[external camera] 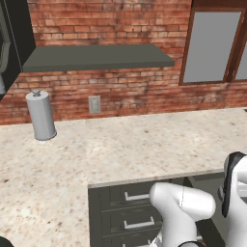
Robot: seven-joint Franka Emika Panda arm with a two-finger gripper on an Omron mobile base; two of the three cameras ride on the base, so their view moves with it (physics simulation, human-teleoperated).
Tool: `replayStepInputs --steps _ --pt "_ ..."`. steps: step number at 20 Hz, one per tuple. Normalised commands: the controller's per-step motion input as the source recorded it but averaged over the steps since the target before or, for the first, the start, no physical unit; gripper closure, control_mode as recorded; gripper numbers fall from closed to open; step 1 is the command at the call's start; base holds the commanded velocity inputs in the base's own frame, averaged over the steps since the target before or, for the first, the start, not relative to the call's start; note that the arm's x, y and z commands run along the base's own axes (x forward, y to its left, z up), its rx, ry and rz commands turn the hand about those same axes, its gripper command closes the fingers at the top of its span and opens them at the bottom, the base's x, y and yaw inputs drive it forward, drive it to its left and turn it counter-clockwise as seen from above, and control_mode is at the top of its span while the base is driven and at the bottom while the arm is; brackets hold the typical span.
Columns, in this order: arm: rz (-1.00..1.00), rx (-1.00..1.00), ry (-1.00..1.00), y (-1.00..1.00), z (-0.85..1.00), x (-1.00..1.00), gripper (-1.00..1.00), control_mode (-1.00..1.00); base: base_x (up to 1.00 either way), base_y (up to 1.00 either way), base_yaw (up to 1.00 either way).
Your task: Take the tongs from the drawer on the right and place them on the dining counter next to the tray containing the kebab skewer.
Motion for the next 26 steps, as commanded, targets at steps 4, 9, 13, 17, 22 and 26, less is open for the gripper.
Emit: replayStepInputs --steps 4,9,13,17,22,26 --pt "0.01 0.0 -0.04 -0.07 -0.06 0.01 -1.0 -1.0 0.0 0.0 0.0" --pt "0.0 0.0 0.0 -0.03 -0.02 0.04 -1.0 -1.0 0.0 0.0 0.0" --pt "0.0 0.0 0.0 0.0 0.0 0.09 -1.0 -1.0 0.0 0.0 0.0" --pt "0.0 0.0 0.0 0.0 -0.04 0.03 -1.0 -1.0 0.0 0.0 0.0" --pt "0.0 -0.02 0.0 -0.02 -0.2 0.03 -1.0 -1.0 0.0 0.0 0.0" --pt "0.0 -0.02 0.0 -0.07 -0.19 0.01 -1.0 -1.0 0.0 0.0 0.0"
